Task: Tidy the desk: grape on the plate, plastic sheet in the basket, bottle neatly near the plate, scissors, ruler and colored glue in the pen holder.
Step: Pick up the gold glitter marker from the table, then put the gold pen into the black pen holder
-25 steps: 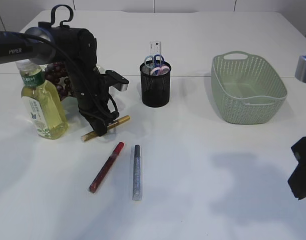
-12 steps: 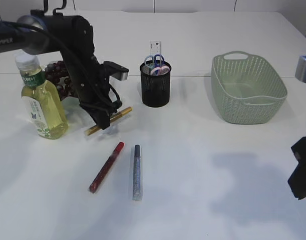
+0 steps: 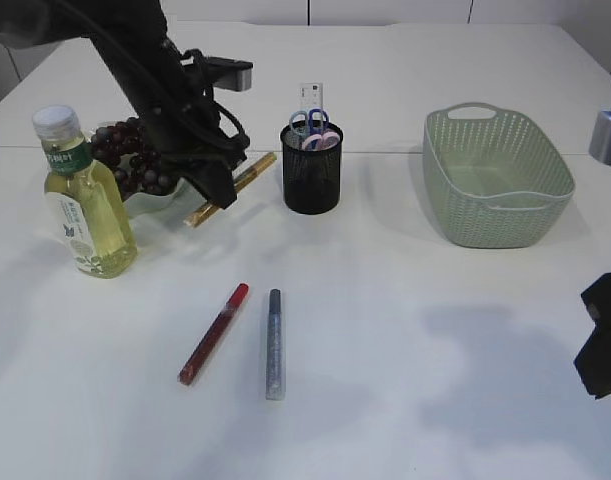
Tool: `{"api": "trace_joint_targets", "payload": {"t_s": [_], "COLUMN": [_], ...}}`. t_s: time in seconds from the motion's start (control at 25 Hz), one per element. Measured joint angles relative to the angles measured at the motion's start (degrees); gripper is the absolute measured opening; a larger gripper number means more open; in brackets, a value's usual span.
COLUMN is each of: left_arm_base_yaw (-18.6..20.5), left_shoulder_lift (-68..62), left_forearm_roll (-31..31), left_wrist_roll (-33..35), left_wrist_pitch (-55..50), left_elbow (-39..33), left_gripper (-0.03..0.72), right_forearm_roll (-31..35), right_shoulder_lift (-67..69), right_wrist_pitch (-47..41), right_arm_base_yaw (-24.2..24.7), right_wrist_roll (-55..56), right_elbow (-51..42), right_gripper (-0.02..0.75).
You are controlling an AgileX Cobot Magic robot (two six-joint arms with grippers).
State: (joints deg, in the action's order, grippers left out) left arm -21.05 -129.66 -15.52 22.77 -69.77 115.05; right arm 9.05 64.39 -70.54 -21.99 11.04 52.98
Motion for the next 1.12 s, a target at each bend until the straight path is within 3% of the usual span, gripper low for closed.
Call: {"api": "trace_joint_targets", "payload": {"t_s": [0.16, 0.52, 0.76, 1.0, 1.12], "left_arm_base_yaw": [0.0, 0.0, -1.3, -4.3, -5.9], "left_shoulder_lift": [2.5, 4.9, 10.8, 16.6, 16.5], "left_forearm_roll": [-3.4, -3.7, -3.7, -5.1, -7.4], "left_wrist_roll": [-2.4, -7.8, -7.9, -7.3, -7.3], "left_wrist_pitch": [-0.1, 4.4, 24.0, 55.6, 68.2], "left_elbow": [0.0, -3.4, -17.5, -33.5, -36.5], "left_gripper": [0.103, 0.105, 0.11, 0.111, 0.111], "right_forearm_roll": [0.0, 0.0, 0.0, 0.0, 0.0], "right_shoulder_lift": [0.0, 0.0, 0.0, 0.0, 0.0], "right_wrist_pitch": [0.1, 1.0, 3.4, 7.6, 10.0], "right_arm_base_yaw": [0.0, 0.0, 0.0, 0.0, 0.0], "right_wrist_roll": [0.0, 0.0, 0.0, 0.0, 0.0], "right_elbow": [0.0, 0.0, 0.0, 0.0, 0.0], "right_gripper": [0.364, 0.364, 0.364, 0.364, 0.364]}}
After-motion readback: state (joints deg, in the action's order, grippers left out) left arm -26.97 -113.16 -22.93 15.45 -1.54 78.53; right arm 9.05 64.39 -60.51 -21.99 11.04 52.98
